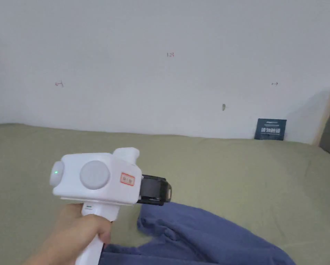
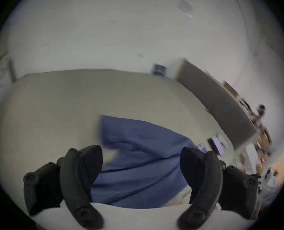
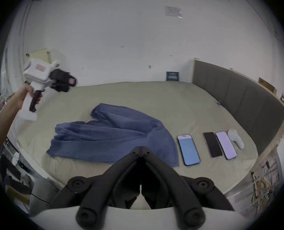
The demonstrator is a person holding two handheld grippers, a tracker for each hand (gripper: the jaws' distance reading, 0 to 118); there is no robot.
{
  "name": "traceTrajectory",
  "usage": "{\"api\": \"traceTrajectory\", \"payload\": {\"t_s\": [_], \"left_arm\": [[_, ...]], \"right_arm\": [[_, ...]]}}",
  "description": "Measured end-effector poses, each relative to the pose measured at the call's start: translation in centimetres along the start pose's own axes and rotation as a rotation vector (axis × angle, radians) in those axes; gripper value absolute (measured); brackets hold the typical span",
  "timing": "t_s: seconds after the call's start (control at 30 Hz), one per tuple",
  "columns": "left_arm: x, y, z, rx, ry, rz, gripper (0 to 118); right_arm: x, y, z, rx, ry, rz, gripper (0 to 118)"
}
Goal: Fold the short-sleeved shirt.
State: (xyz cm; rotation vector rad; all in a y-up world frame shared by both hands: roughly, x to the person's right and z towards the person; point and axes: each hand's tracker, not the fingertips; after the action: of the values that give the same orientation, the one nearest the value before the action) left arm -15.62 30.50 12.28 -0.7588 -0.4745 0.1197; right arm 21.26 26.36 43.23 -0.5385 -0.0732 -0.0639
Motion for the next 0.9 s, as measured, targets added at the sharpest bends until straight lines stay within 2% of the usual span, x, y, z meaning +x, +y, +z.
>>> {"api": "traceTrajectory", "payload": {"t_s": [0.03, 0.07, 0.1, 0.17, 0.23, 0.33, 0.43, 0.53, 0.57, 0.6, 0.63, 0.7, 0.73, 0.8, 0.87, 0.9], "left_arm": [[-2.1, -1.2, 2.7, 0.050, 0.068, 0.036, 98], [-3.6, -3.2, 5.8, 0.124, 0.130, 0.067, 90], [-4.6, -4.6, 8.0, 0.171, 0.179, 0.087, 65], [-6.8, -8.0, 11.7, 0.211, 0.308, 0.138, 8], [-8.4, -11.1, 14.4, 0.234, 0.417, 0.198, 2], [-9.1, -14.4, 16.5, 0.226, 0.404, 0.220, 0], [-9.9, -15.3, 15.8, 0.199, 0.420, 0.211, 0], [-11.9, -14.4, 13.1, 0.140, 0.359, 0.252, 0], [-12.6, -13.7, 11.8, 0.124, 0.348, 0.259, 1], [-13.4, -13.0, 10.4, 0.112, 0.336, 0.267, 15], [-14.5, -12.1, 8.4, 0.067, 0.346, 0.250, 40], [-16.4, -10.0, 4.3, -0.015, 0.370, 0.228, 106], [-17.5, -8.8, 1.8, -0.094, 0.390, 0.210, 110], [-19.3, -7.1, -2.6, -0.205, 0.386, 0.198, 110], [-21.5, -6.1, -6.7, -0.298, 0.374, 0.228, 110], [-21.4, -6.3, -8.1, -0.316, 0.415, 0.243, 109]], "right_arm": [[-0.5, 0.3, -0.5, 0.005, 0.013, 0.011, 0], [-1.1, 0.7, -1.1, 0.009, 0.022, 0.016, 0], [-1.3, 0.9, -1.6, 0.013, 0.036, 0.017, 0], [-2.0, 1.4, -2.9, 0.016, 0.072, 0.007, 0], [-2.7, 1.7, -4.1, 0.015, 0.101, 0.003, 0], [-3.9, 1.9, -5.7, 0.008, 0.107, 0.027, 0], [-4.8, 2.1, -6.3, -0.007, 0.128, 0.035, 0], [-5.5, 2.5, -6.2, -0.006, 0.137, 0.067, 0], [-5.5, 2.6, -6.1, -0.004, 0.138, 0.075, 0], [-5.4, 2.8, -6.0, -0.003, 0.139, 0.078, 0], [-5.3, 3.0, -5.9, 0.000, 0.137, 0.076, 0], [-4.7, 3.0, -6.0, -0.003, 0.137, 0.075, 0], [-4.4, 3.1, -5.9, -0.005, 0.137, 0.073, 0], [-3.8, 3.3, -6.0, -0.016, 0.116, 0.077, 0], [-3.2, 3.1, -5.9, -0.029, 0.076, 0.091, 0], [-2.9, 2.9, -5.9, -0.033, 0.063, 0.096, 0]]}}
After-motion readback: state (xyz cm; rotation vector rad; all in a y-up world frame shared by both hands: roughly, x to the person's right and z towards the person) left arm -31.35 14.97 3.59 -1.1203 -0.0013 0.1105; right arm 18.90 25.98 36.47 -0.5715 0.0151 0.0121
